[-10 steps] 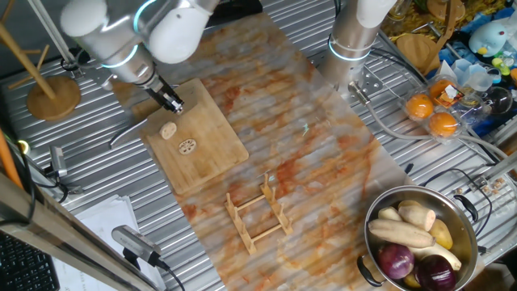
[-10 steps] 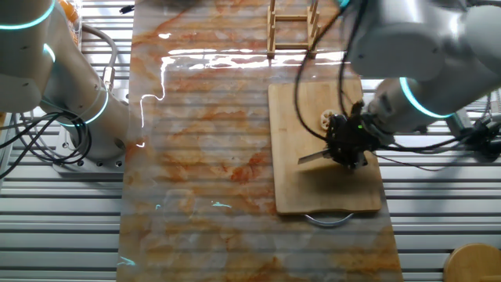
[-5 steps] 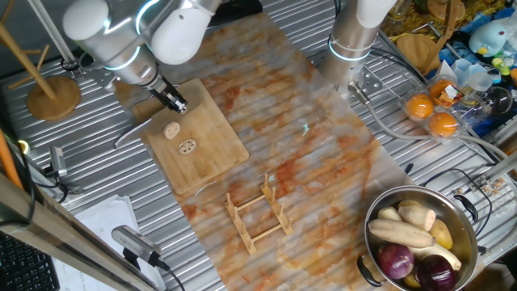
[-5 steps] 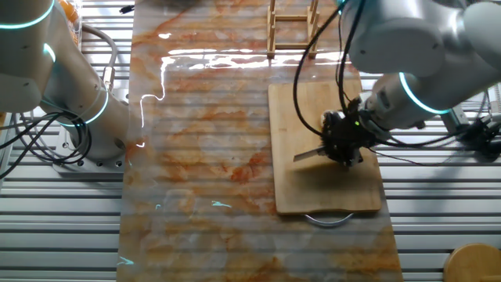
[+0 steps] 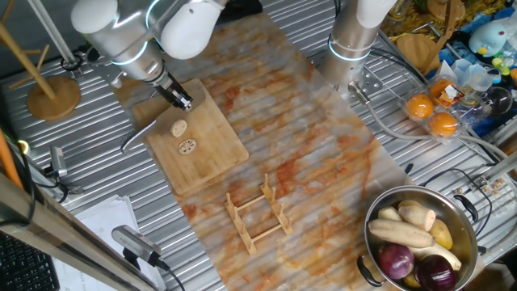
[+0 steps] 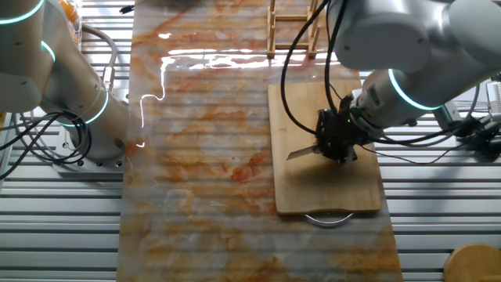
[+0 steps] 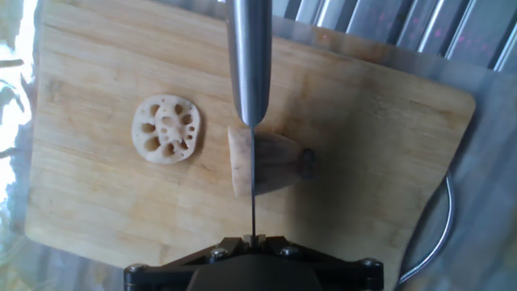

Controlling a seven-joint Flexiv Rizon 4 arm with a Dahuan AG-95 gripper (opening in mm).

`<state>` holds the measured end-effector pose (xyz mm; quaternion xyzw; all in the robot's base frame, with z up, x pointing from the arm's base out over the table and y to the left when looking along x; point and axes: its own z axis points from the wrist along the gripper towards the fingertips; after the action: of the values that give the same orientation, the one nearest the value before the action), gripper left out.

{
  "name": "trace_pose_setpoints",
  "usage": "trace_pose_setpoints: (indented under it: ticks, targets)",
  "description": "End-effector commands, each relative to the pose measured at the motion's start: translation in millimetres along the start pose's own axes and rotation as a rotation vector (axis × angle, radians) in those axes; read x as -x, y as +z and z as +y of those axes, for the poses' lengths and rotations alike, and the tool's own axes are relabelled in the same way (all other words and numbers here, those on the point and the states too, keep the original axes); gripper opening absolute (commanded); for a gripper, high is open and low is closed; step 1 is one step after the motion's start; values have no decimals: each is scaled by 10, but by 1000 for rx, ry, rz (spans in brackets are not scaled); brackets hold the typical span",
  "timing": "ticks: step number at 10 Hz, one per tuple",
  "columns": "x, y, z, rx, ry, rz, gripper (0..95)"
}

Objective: Slice the lotus root

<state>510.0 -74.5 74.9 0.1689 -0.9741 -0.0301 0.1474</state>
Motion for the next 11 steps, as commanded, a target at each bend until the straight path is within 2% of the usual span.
trace_pose_setpoints:
  ticks: [1, 3, 4, 6, 7, 11]
  targets:
    - [3, -14, 6, -8, -3, -15, 0]
    - [5, -7, 6, -22, -15, -46, 0]
    - [8, 3, 3, -32, -22, -75, 0]
    - [11, 5, 4, -41, -24, -96, 0]
    - [10, 6, 4, -43, -27, -103, 190]
    - [19, 3, 3, -59, -7, -148, 190]
